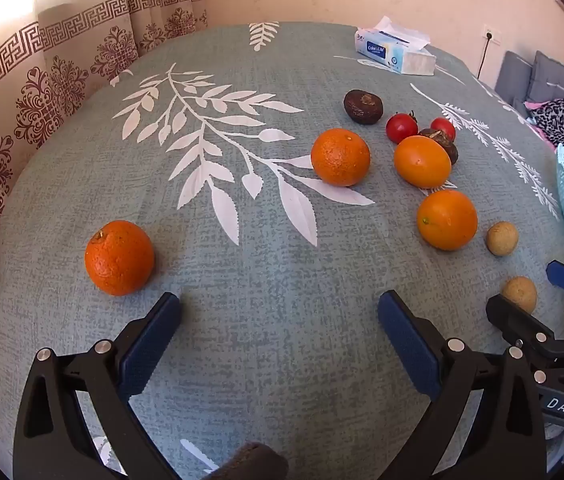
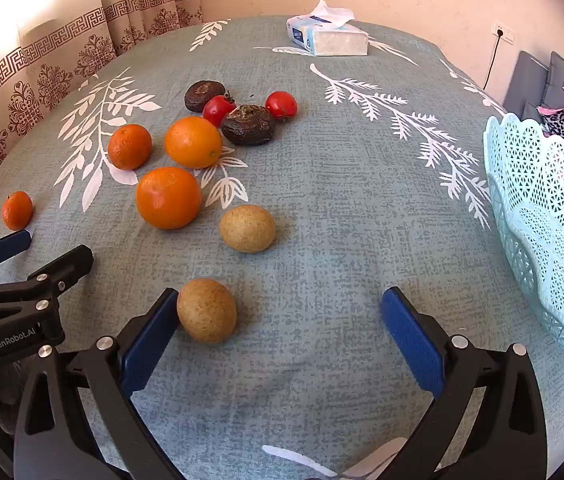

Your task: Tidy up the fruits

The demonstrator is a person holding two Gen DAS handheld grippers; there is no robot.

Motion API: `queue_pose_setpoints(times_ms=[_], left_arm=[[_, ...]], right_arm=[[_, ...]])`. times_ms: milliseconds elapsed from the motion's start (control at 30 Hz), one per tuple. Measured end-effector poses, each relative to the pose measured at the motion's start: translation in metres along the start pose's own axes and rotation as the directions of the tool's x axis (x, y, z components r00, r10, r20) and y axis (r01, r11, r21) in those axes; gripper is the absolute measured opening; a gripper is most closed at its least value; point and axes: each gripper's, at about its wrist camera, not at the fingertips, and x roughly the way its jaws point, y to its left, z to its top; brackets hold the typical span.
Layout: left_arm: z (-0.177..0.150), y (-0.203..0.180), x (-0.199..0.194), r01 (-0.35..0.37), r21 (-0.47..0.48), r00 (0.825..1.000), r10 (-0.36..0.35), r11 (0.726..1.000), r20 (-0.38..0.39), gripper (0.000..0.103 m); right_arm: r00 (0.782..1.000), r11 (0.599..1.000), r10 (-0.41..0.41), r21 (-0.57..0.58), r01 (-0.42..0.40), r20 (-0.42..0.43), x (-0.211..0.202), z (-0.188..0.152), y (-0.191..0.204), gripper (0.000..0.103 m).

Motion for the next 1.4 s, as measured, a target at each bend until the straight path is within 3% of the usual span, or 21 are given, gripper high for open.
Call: queue_pose_setpoints(times_ms=[1400], left_arm=[[-0.001,-0.0013,0.0003,0.002,0.014,1.0,-0.001,1.0,-0.016,0.098]], right_arm=[[0.999,0.999,0.039,-0.022,-0.039,-0.013,0.003,0.0021,-0.0024,0.101]])
